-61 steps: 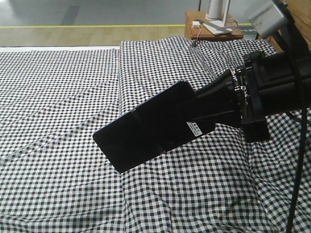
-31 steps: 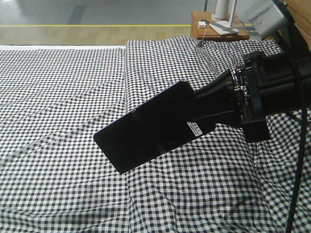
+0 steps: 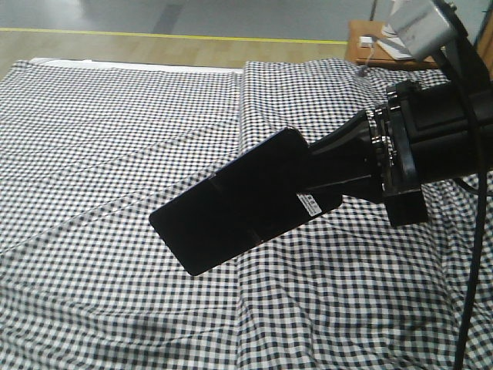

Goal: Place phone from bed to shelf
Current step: 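Hold the phone in the right gripper while the base turns away from the bed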

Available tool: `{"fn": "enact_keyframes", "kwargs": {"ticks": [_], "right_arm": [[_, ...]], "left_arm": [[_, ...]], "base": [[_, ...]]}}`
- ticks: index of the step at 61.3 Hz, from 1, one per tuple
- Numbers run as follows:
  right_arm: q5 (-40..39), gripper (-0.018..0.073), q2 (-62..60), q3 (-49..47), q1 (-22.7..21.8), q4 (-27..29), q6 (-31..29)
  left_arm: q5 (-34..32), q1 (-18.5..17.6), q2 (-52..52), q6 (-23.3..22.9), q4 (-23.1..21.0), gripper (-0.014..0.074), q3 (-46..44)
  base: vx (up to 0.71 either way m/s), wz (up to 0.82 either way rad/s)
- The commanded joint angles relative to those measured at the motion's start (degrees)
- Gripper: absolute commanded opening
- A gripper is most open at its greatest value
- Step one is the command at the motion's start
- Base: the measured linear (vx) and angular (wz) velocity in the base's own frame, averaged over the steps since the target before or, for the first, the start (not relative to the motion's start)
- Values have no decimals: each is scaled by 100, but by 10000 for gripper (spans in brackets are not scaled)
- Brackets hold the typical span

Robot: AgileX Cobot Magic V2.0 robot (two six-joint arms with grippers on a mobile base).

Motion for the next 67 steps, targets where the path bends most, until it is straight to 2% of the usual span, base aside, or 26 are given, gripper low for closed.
{"fn": "enact_keyframes", "kwargs": {"ticks": [1,67], "right_arm": [[309,-1,-158,-160,1,492,-2],[309,-1,-158,-160,1,492,-2]], "left_arm": [[-389,-28,-38,-22,-53,1,16],[-389,-28,-38,-22,-53,1,16]], "base": [[-8,30],[-11,43]]}}
